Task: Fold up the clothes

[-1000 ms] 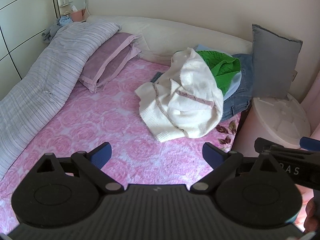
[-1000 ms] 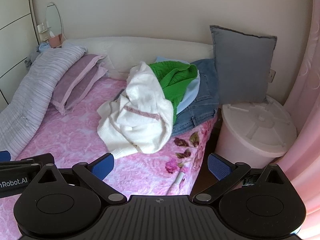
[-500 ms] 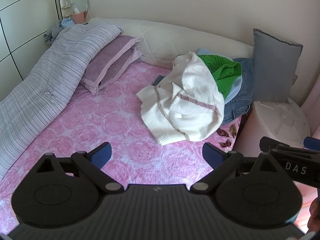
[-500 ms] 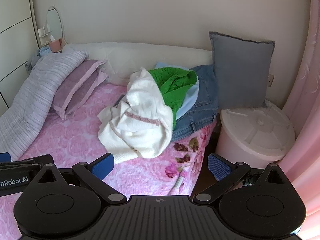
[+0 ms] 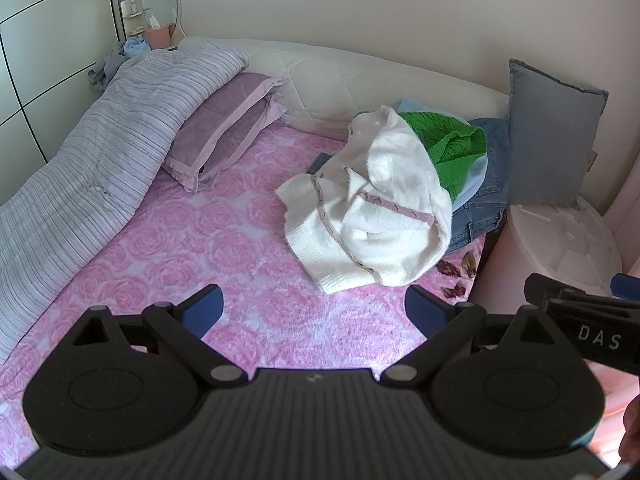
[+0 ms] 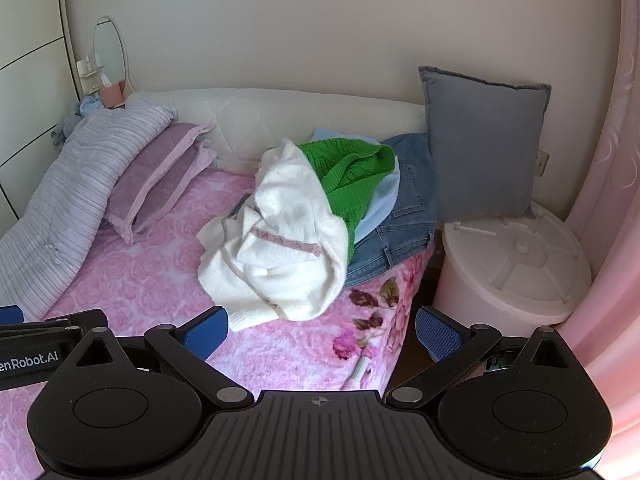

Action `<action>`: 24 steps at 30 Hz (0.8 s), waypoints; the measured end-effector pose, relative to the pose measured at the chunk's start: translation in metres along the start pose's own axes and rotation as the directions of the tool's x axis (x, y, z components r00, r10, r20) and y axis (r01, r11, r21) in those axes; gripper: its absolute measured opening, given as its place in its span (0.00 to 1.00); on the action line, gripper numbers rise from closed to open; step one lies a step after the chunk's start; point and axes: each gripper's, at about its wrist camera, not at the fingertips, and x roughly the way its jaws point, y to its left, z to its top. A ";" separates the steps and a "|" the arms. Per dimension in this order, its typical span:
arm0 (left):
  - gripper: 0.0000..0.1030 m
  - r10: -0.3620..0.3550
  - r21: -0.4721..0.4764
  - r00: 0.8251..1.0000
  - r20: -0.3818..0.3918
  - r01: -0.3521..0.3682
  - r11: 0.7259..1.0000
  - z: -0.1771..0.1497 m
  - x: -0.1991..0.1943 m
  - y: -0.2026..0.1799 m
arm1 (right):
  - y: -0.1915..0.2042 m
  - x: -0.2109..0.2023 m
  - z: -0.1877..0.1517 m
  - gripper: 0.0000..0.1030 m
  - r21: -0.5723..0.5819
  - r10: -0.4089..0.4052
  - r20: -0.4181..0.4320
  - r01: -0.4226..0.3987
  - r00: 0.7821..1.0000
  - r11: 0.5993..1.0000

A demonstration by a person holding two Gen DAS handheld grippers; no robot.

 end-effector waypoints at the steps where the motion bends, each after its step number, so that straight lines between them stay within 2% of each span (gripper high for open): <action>1: 0.93 0.000 0.000 1.000 0.000 0.000 1.000 0.001 0.000 0.000 | 0.001 0.000 0.000 1.00 -0.001 0.001 0.000 -0.001 1.000 1.000; 24: 0.93 -0.017 -0.002 1.000 0.001 0.017 1.000 0.008 0.005 0.016 | 0.013 0.006 0.004 1.00 -0.014 0.000 -0.005 0.000 1.000 1.000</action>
